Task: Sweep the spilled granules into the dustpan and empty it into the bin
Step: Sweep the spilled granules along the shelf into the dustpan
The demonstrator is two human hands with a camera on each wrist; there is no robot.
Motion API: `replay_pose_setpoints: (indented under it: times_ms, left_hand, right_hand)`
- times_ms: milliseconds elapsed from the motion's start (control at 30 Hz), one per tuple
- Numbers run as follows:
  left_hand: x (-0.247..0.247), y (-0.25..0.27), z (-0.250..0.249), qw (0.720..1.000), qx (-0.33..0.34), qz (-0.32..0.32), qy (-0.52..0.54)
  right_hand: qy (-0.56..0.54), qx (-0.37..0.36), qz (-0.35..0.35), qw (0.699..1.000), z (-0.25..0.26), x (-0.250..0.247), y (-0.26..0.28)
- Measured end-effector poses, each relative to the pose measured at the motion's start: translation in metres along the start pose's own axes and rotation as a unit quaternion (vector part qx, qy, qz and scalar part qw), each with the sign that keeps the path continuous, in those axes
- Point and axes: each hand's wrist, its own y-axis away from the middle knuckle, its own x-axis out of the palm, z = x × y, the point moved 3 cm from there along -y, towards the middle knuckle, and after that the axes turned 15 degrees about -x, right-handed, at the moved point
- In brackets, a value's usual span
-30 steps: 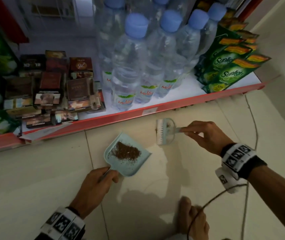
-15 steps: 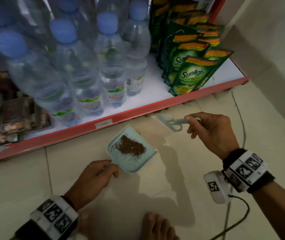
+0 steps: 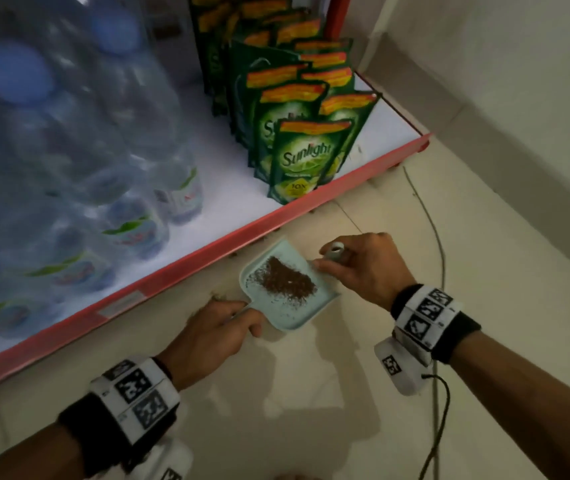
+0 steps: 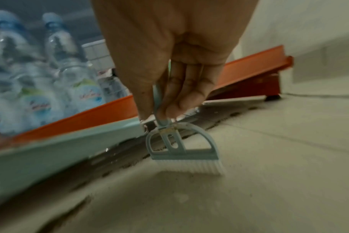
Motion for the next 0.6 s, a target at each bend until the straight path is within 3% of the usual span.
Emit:
replay_pose_setpoints:
  times_ms: [67, 200, 333, 467, 600]
  left_hand:
    - [-0.001, -0.004, -0.004, 1.0, 0.002, -0.02, 0.004]
    - [0.014, -0.027, -0.005, 1.0, 0.005, -0.01, -0.014]
    - [0.02, -0.04, -0.01, 1.0, 0.005, -0.005, -0.005]
    - [0.018, -0.058, -0.023, 1.0, 0.022, -0.012, 0.015]
    - [0.017, -0.073, -0.032, 0.999, 0.036, -0.02, 0.027]
  right_hand:
    - [-0.049, 0.013, 0.022, 0.998, 0.0, 0.003, 0.006]
    - [-0.031, 0.031, -0.004, 0.999, -0.019, -0.004, 0.015]
    - [-0.022, 0.058, -0.085, 0.994, -0.046, -0.035, 0.006]
    - [0.108, 0.086, -0.16, 0.977, -0.095, -0.067, -0.02]
    - [0.239, 0.121, -0.157, 0.951, -0.144, -0.078, -0.054]
